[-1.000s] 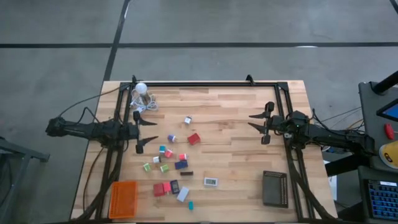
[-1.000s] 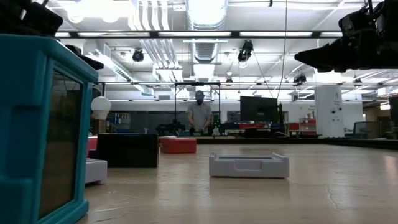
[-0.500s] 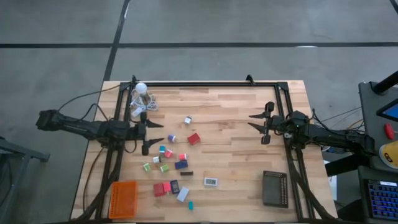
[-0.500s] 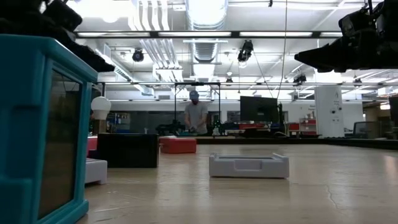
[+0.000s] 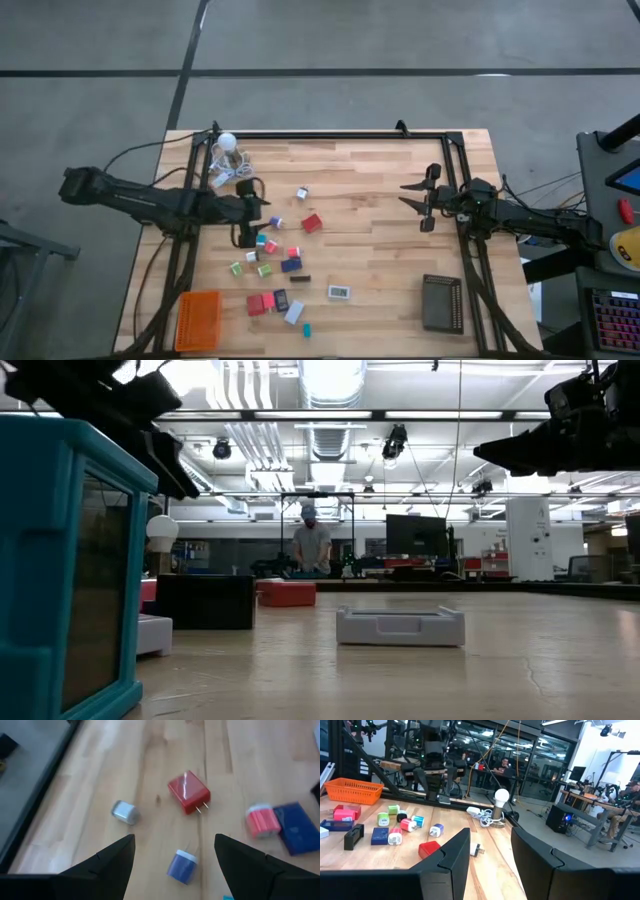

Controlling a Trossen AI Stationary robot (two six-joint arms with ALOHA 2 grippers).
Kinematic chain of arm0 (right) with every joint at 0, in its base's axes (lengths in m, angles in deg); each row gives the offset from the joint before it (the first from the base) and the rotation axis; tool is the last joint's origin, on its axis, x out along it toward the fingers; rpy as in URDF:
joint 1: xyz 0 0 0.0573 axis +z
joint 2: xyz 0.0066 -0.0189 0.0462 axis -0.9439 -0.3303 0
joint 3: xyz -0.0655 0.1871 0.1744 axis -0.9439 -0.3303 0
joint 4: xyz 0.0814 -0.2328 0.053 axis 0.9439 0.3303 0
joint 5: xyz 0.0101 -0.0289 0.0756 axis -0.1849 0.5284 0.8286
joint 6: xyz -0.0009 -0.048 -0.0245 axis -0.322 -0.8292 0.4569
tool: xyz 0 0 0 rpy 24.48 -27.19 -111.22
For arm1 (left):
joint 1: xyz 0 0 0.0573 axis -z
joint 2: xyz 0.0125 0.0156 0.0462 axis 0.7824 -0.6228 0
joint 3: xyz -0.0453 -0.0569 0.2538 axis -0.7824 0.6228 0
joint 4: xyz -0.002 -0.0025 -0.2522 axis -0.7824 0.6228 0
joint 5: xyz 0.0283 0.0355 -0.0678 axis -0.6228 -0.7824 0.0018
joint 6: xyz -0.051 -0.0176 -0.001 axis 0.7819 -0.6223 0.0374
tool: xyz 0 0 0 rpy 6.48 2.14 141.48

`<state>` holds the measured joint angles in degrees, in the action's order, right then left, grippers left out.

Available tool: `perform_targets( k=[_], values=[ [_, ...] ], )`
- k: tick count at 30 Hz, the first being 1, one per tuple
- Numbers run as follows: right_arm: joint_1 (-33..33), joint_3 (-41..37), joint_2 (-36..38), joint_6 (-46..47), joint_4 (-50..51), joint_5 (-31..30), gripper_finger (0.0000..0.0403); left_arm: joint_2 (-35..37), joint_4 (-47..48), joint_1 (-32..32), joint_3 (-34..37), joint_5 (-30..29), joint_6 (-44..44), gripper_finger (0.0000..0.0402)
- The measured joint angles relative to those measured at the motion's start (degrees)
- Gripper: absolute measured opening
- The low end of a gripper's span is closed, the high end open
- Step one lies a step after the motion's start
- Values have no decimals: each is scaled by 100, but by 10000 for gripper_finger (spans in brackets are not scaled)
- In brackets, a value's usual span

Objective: Pick & Place Office items
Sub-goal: Put the purple charger adapter into the orange bin

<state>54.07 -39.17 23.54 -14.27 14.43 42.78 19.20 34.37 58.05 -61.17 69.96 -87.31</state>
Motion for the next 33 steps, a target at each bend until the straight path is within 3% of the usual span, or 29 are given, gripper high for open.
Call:
perform_targets(
  k=[5,16,33],
  values=[
    [0,0,0,0,0,0,139,-683,19,-236,-149,198,-99,275],
    [1,0,-2,0,0,2,139,-1747,-181,-1094,-154,1715,-441,275],
    [1,0,0,0,0,1,139,-2885,-653,-1557,-154,2270,-776,275]
  ],
)
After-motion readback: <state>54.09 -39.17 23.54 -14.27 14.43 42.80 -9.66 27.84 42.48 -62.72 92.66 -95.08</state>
